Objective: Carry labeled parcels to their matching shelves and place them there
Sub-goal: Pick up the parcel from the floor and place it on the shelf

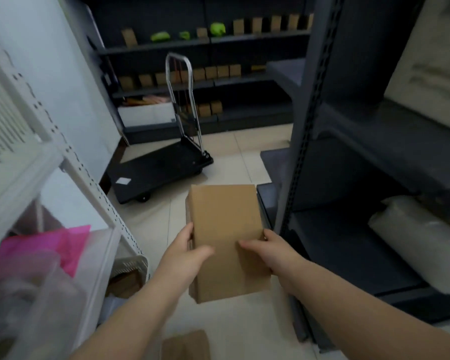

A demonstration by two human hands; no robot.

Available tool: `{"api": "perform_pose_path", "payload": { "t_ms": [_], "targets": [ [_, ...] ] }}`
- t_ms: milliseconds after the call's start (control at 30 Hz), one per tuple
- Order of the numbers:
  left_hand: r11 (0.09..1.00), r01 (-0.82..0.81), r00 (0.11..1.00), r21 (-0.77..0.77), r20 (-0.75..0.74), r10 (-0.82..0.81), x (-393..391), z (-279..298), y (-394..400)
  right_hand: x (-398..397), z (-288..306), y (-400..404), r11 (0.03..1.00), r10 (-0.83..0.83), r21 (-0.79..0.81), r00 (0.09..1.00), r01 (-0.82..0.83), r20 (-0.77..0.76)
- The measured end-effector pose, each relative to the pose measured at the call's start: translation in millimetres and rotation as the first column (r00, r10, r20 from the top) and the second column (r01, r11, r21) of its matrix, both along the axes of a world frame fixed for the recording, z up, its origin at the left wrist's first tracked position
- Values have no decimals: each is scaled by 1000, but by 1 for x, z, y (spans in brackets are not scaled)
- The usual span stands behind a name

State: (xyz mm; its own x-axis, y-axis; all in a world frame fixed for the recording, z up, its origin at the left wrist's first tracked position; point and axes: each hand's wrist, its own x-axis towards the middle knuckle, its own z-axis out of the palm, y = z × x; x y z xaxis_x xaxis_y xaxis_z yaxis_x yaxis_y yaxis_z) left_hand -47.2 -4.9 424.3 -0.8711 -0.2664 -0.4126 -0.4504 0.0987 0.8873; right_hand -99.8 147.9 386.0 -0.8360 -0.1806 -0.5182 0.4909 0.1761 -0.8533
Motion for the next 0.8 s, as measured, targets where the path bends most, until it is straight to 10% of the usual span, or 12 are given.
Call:
{"api": "perform_pose_path", "payload": {
  "t_ms": [800],
  "targets": [
    [995,-34,874,-98,-485,-18,52,432,2,39,449,15,998,62,60,830,-34,-554]
  ]
}}
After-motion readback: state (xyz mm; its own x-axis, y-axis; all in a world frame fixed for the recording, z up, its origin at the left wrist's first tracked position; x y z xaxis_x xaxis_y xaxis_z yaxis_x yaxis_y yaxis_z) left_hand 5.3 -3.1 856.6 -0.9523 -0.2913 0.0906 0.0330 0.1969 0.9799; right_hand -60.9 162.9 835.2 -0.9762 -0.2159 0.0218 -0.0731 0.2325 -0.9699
